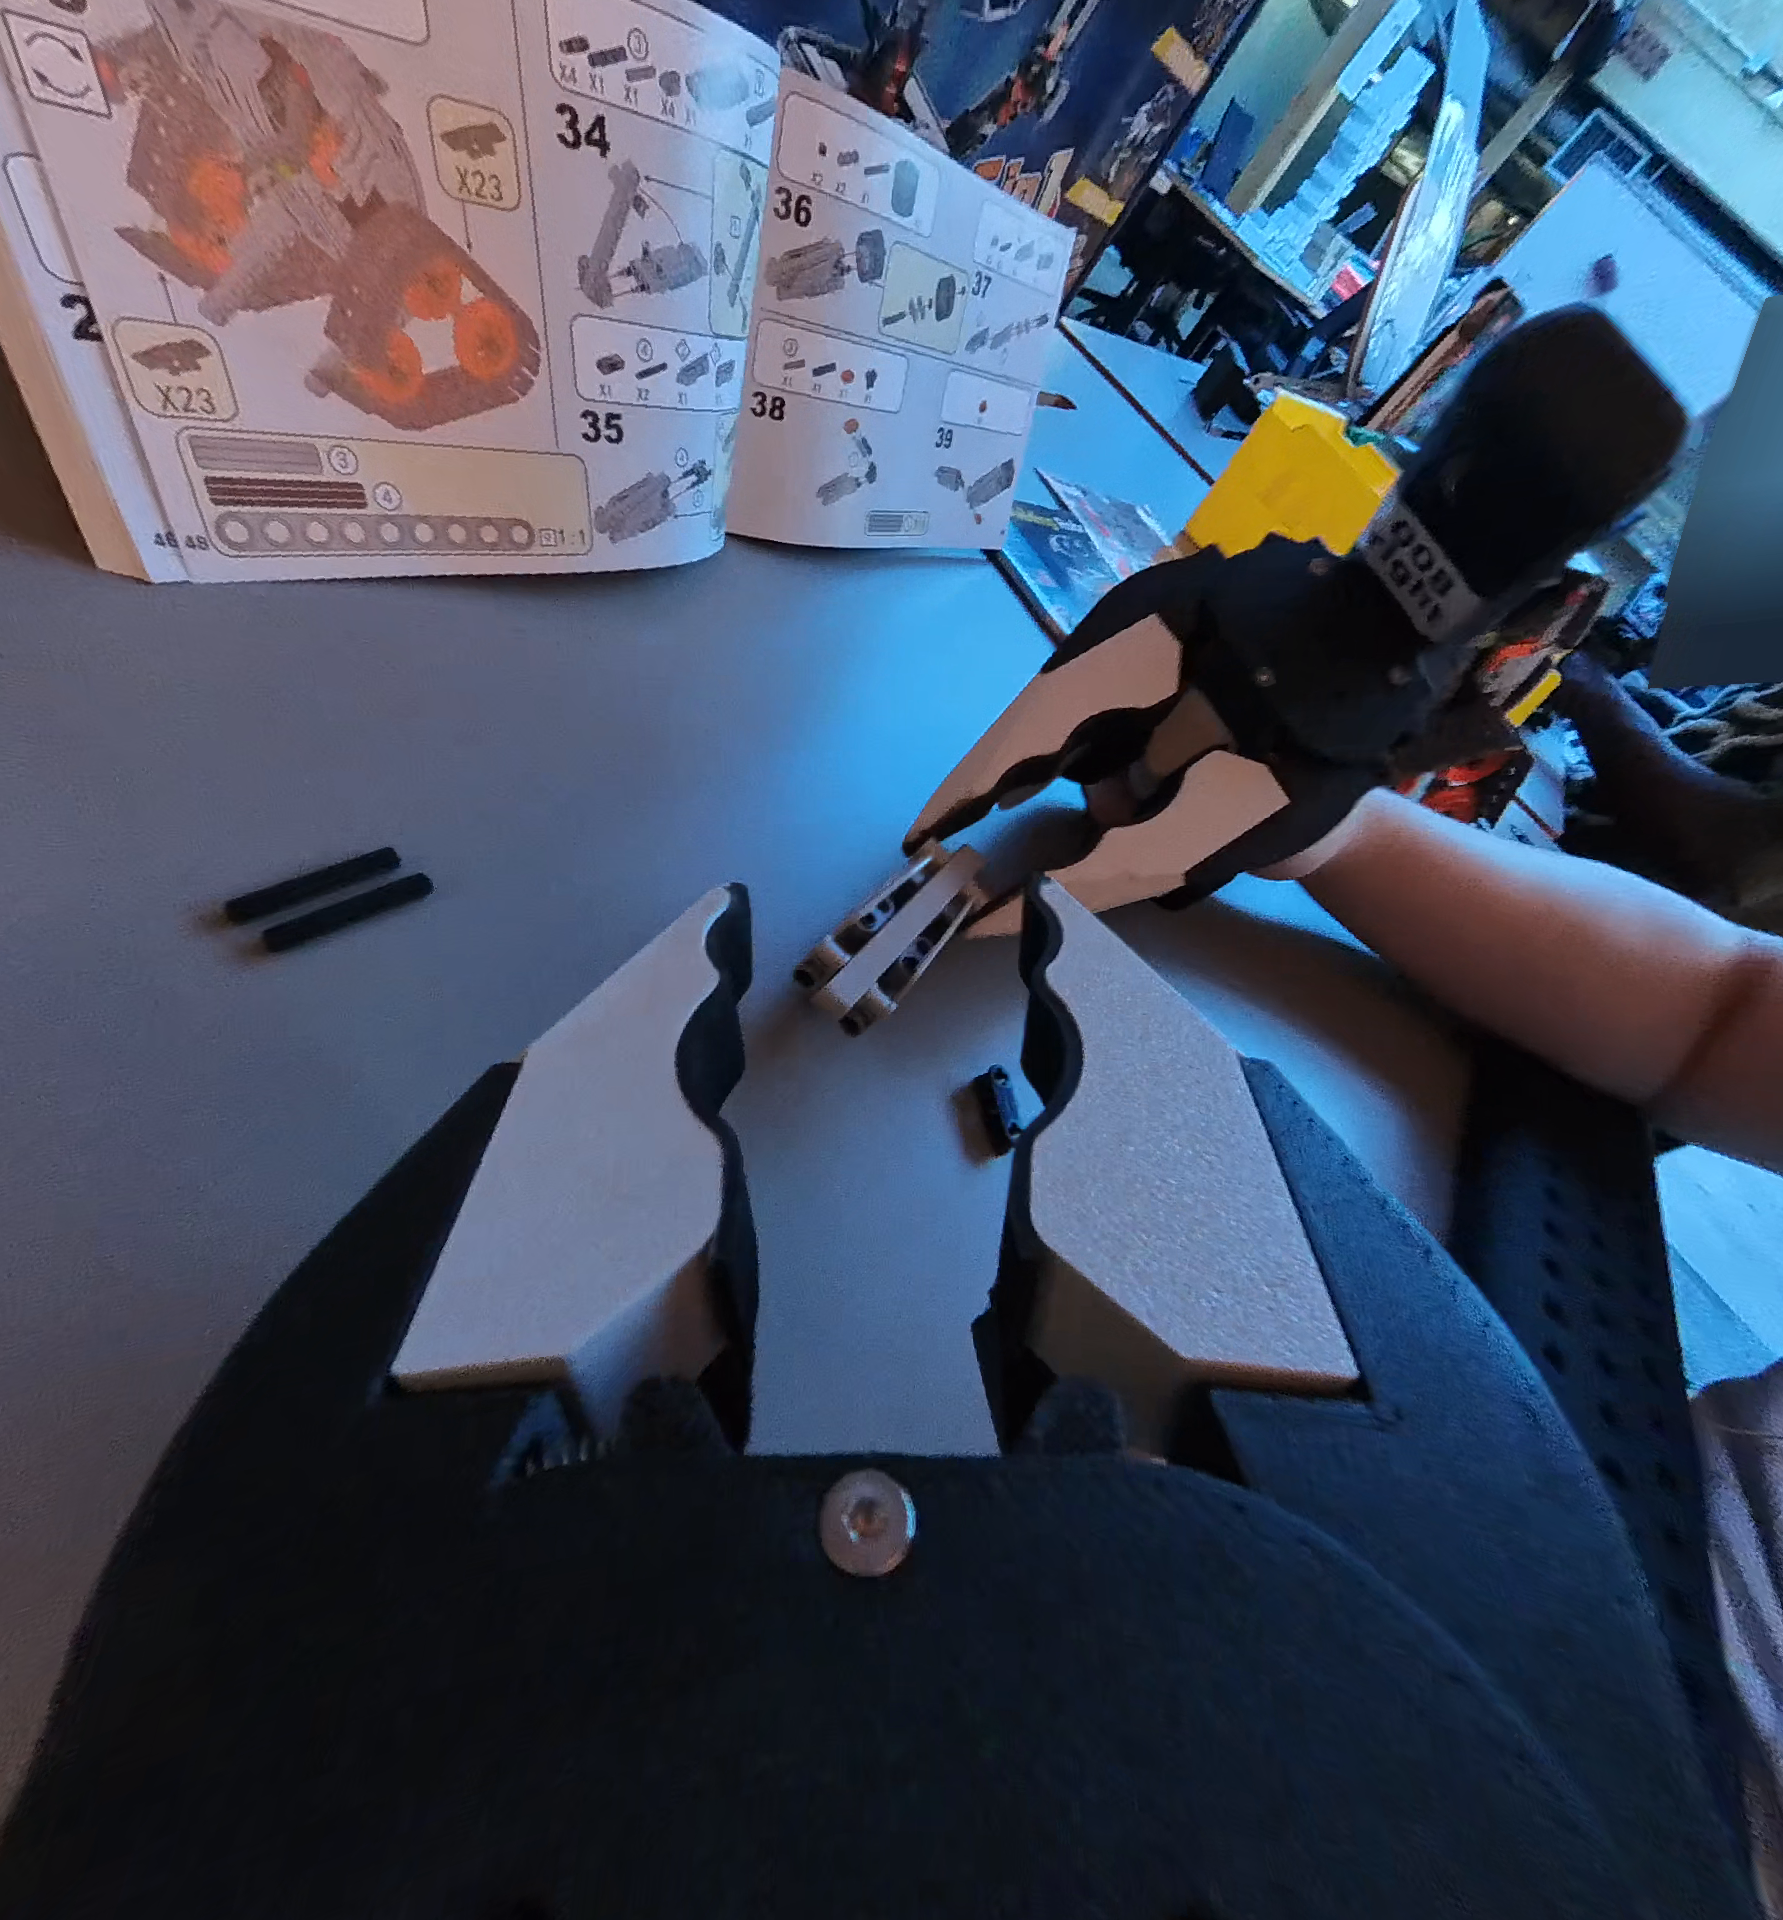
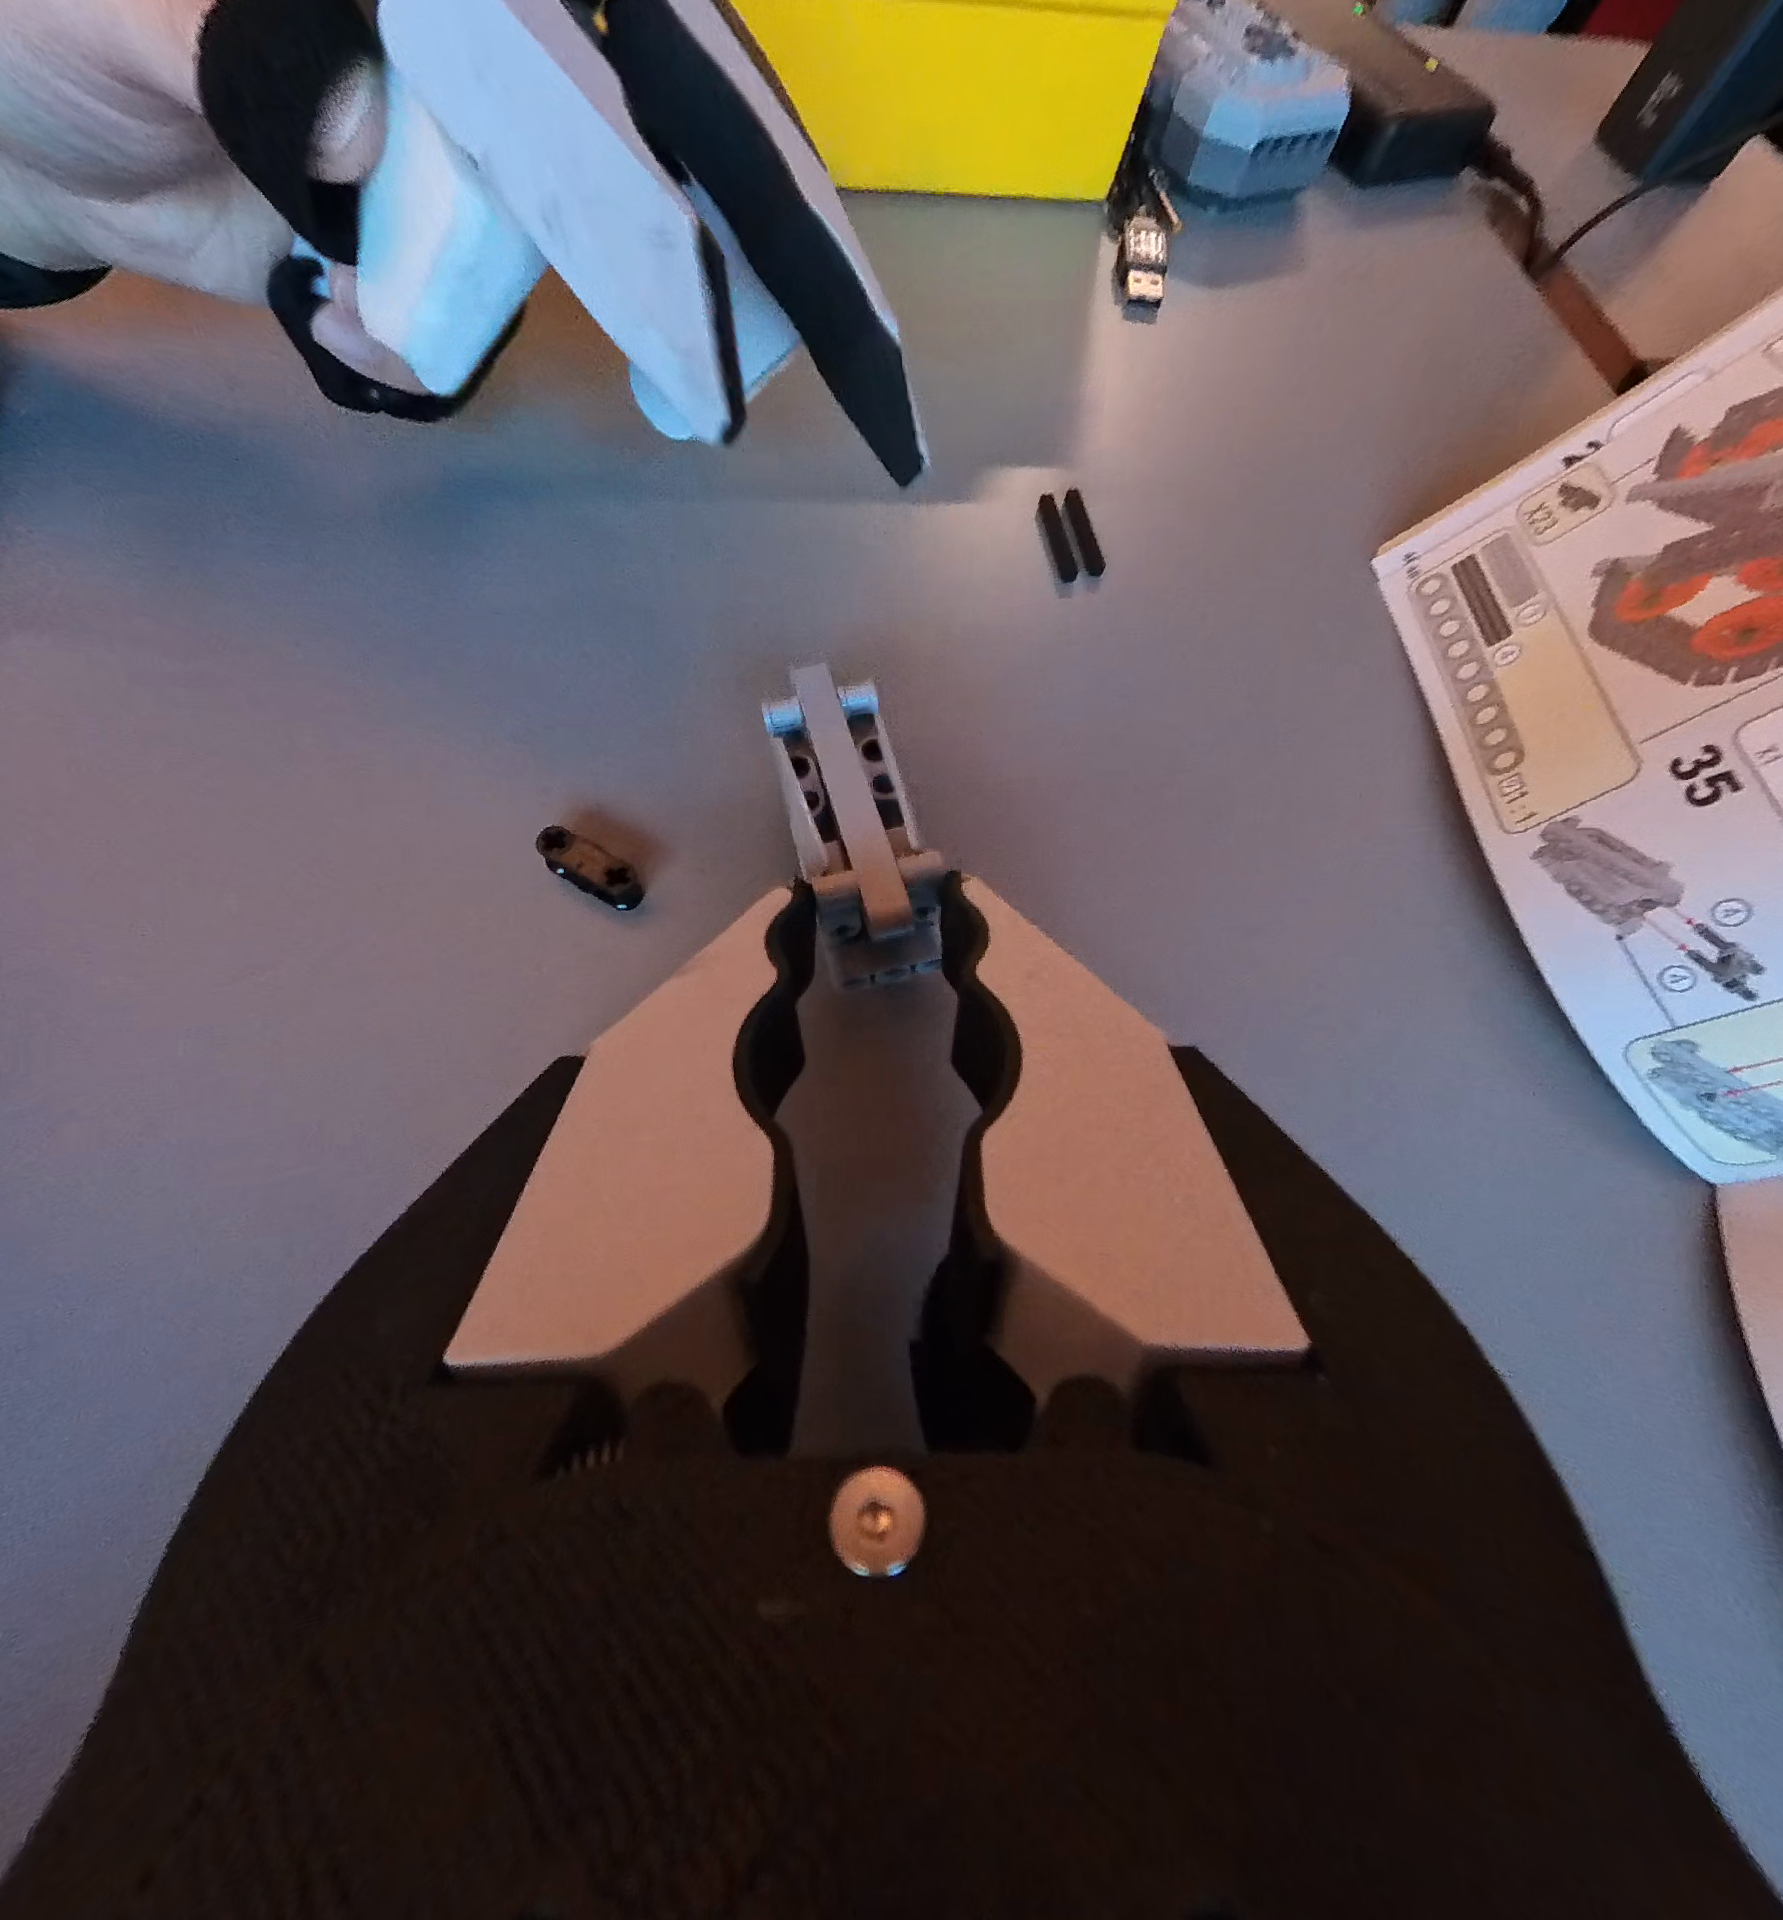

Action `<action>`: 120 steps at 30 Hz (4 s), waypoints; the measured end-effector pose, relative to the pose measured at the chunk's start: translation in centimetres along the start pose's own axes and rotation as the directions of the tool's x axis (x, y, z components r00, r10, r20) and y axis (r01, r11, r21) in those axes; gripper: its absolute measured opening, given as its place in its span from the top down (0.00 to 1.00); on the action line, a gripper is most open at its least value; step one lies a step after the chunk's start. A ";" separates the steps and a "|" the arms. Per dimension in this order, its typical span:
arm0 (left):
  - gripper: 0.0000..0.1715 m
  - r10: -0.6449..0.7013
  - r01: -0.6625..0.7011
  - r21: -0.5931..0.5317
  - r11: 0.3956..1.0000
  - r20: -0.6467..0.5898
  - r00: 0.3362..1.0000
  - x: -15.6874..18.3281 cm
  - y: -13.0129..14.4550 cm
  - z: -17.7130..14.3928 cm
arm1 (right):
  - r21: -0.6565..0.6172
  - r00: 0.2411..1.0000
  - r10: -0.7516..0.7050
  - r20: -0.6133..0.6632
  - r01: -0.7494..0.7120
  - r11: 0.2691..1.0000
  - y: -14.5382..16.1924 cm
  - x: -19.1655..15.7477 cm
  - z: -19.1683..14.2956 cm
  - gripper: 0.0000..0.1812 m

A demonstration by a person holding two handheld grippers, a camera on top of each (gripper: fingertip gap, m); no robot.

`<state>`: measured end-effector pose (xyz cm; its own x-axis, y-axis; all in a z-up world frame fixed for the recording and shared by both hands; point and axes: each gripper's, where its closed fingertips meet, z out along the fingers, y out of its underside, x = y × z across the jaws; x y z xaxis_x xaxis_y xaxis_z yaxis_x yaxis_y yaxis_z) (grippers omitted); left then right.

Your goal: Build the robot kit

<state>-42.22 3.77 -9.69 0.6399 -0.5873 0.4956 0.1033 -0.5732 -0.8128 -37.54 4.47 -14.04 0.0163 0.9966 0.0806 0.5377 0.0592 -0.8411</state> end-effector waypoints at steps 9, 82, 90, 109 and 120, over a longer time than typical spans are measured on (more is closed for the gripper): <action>0.74 0.036 -0.032 0.039 0.999 -0.094 0.995 1.4 -1.2 -1.1 | -0.052 0.998 0.024 0.049 -0.021 0.998 0.5 -0.5 0.8 0.86; 0.87 0.845 -0.844 0.018 0.535 -0.023 0.535 15.5 -0.1 6.9 | 0.103 0.300 0.698 0.650 -0.945 0.311 -5.4 -5.3 -12.8 0.95; 0.87 0.921 -0.940 0.088 0.329 0.191 0.340 17.0 -4.3 3.4 | 0.334 0.549 0.615 0.565 -0.834 0.439 -6.3 -3.6 -15.5 0.83; 0.87 0.863 -0.976 0.069 -0.205 0.483 -0.147 30.5 -16.9 -7.5 | 0.214 0.607 0.668 0.431 -0.788 0.578 -3.8 -5.8 -10.6 0.78; 0.87 0.737 -0.314 0.860 0.402 -0.101 0.668 37.6 -24.5 -21.7 | 0.159 0.593 0.692 0.412 -0.794 0.586 -2.3 -5.9 -9.6 0.78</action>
<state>-37.25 -16.70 35.51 0.4269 -0.8725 -0.2377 0.4952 0.4455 -0.7458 -30.79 -2.09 -7.40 0.0344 0.6556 -0.7544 0.1684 -0.7478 -0.6422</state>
